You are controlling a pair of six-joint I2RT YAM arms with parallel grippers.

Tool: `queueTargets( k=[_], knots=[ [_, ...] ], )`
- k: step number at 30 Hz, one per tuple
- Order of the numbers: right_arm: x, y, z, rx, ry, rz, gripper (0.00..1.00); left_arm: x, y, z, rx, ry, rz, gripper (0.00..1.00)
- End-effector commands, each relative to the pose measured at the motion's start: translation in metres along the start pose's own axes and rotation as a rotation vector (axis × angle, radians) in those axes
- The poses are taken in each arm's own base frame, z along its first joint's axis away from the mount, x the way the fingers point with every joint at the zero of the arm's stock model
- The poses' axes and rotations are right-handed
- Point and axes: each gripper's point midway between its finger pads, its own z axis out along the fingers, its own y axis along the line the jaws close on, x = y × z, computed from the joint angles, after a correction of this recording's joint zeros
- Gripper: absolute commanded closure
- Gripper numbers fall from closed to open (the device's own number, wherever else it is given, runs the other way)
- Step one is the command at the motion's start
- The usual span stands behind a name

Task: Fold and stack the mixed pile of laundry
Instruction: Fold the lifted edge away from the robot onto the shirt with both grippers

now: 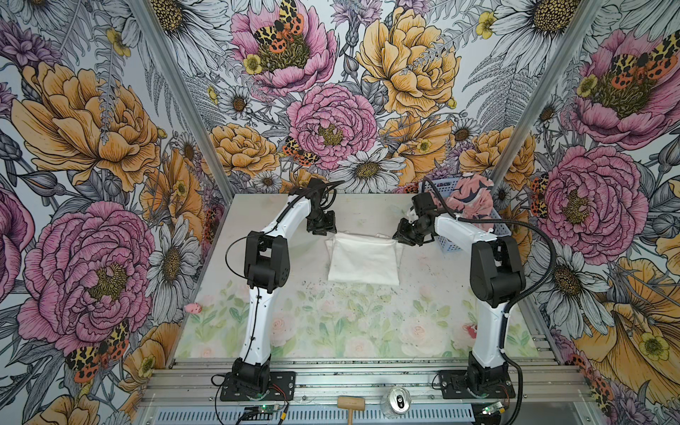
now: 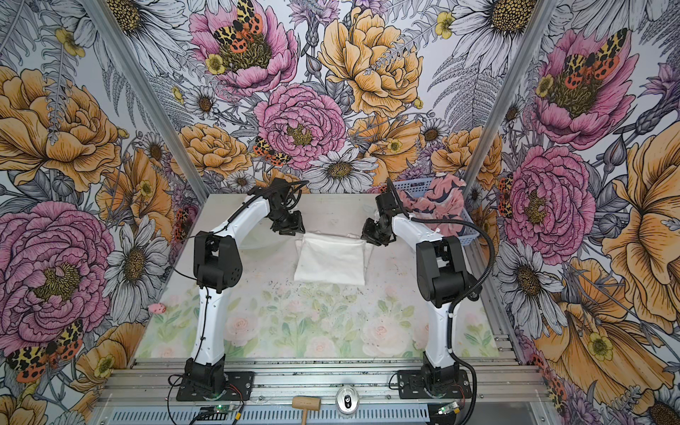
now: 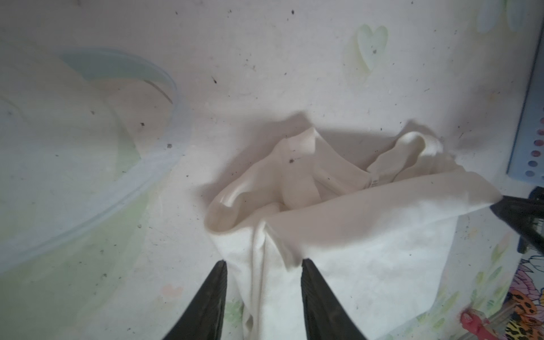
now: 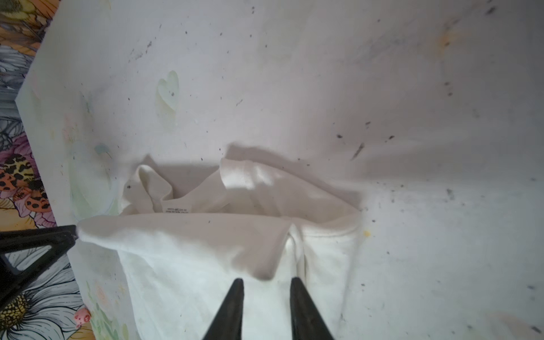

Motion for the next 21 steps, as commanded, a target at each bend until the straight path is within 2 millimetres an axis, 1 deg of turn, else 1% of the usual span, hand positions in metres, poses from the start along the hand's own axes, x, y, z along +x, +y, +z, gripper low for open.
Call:
queueTargets(
  k=[1, 2, 4, 7, 10, 11, 12, 14, 16, 18, 21],
  knots=[
    [-0.016, 0.012, -0.031, 0.012, -0.109, -0.043, 0.59, -0.011, 0.001, -0.040, -0.040, -0.094, -0.004, 0.53],
    [-0.012, 0.014, -0.035, 0.015, -0.114, -0.050, 0.57, -0.010, -0.001, -0.045, -0.043, -0.103, 0.001, 0.53],
    [-0.002, 0.021, -0.039, 0.001, -0.106, -0.056, 0.57, -0.004, -0.007, -0.050, -0.042, -0.102, 0.012, 0.52],
    [0.017, 0.030, -0.035, -0.027, -0.061, -0.059, 0.58, 0.010, -0.017, -0.050, -0.036, -0.082, 0.027, 0.52],
    [0.035, 0.030, -0.026, -0.023, -0.026, -0.071, 0.59, 0.027, -0.037, -0.037, -0.011, -0.038, 0.059, 0.52],
    [0.040, 0.030, -0.023, -0.022, -0.016, -0.081, 0.59, 0.034, -0.045, -0.030, -0.003, -0.017, 0.072, 0.51],
    [0.043, 0.030, -0.021, -0.015, -0.011, -0.096, 0.58, 0.040, -0.052, -0.023, -0.002, -0.001, 0.085, 0.51],
    [0.045, 0.027, -0.015, 0.004, -0.005, -0.123, 0.57, 0.046, -0.062, -0.012, -0.003, 0.010, 0.101, 0.49],
    [0.046, 0.022, -0.004, 0.021, 0.011, -0.144, 0.57, 0.046, -0.069, -0.002, 0.002, 0.003, 0.102, 0.46],
    [0.045, 0.017, 0.004, 0.040, 0.019, -0.157, 0.57, 0.043, -0.069, 0.007, -0.024, -0.011, 0.110, 0.41],
    [0.036, 0.014, 0.010, 0.067, -0.005, -0.197, 0.56, 0.028, -0.068, 0.012, -0.048, -0.060, 0.112, 0.37]
  ],
)
